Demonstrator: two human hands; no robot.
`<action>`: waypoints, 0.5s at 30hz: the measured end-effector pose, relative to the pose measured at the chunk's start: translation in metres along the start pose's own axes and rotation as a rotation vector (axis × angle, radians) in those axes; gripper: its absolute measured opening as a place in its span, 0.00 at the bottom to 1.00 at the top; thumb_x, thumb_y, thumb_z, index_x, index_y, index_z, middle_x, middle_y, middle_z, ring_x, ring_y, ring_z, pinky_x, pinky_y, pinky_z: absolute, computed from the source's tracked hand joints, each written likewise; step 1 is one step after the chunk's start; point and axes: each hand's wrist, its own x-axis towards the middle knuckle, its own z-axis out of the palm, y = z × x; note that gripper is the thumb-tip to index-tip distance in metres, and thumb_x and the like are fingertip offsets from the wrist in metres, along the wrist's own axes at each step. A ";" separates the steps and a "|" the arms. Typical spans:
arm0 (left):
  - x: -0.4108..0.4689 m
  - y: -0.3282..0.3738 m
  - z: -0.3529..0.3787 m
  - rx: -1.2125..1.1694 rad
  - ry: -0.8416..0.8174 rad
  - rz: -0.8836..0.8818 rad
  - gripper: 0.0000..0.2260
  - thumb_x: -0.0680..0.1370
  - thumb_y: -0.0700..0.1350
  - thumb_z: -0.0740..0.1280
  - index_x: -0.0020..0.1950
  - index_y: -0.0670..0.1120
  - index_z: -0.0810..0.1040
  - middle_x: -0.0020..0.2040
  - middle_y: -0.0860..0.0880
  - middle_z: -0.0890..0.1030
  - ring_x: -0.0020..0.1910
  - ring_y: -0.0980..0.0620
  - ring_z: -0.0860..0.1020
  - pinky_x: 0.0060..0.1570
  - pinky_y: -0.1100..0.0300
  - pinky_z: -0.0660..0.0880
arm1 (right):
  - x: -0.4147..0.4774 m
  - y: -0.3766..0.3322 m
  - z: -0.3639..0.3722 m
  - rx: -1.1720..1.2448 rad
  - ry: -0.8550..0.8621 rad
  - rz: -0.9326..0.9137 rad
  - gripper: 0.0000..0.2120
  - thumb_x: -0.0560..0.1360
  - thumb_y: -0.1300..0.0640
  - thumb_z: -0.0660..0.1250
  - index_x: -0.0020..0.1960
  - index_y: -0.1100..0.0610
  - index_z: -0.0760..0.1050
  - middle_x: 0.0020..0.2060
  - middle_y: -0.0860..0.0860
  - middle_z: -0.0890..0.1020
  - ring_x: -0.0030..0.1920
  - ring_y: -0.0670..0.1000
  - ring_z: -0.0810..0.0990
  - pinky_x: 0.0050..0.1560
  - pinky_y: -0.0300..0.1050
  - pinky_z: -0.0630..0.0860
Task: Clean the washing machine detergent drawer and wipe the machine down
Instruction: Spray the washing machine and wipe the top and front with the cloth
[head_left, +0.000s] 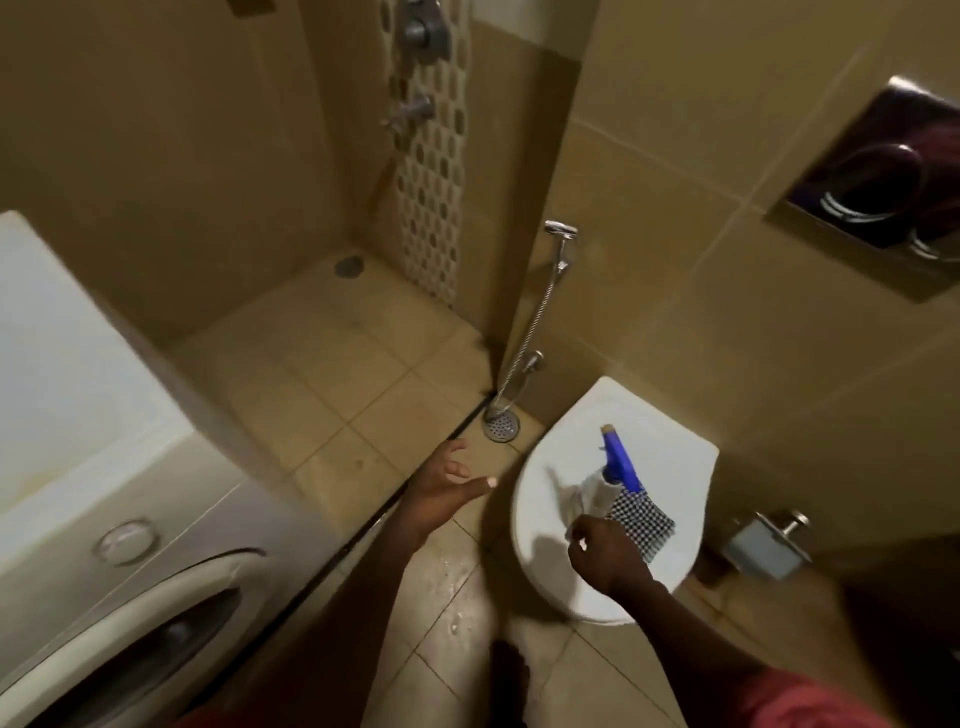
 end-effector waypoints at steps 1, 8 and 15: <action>0.005 0.006 0.015 0.030 -0.044 0.011 0.31 0.69 0.51 0.78 0.69 0.56 0.69 0.58 0.45 0.78 0.52 0.52 0.77 0.41 0.62 0.73 | -0.001 0.016 -0.002 -0.032 -0.054 0.035 0.15 0.70 0.53 0.62 0.50 0.59 0.81 0.48 0.53 0.84 0.53 0.53 0.81 0.53 0.43 0.74; 0.031 0.014 0.097 0.128 -0.294 0.061 0.47 0.63 0.52 0.82 0.74 0.62 0.58 0.70 0.54 0.68 0.68 0.53 0.69 0.66 0.56 0.71 | -0.006 0.094 -0.025 -0.002 -0.069 0.291 0.22 0.72 0.57 0.68 0.65 0.59 0.73 0.63 0.57 0.76 0.64 0.56 0.74 0.61 0.42 0.69; 0.055 0.020 0.159 0.299 -0.278 0.200 0.53 0.66 0.50 0.80 0.79 0.50 0.48 0.79 0.48 0.56 0.76 0.46 0.59 0.74 0.45 0.62 | 0.037 0.118 -0.056 0.108 -0.041 0.305 0.31 0.66 0.57 0.73 0.67 0.60 0.71 0.64 0.57 0.75 0.64 0.57 0.74 0.61 0.48 0.73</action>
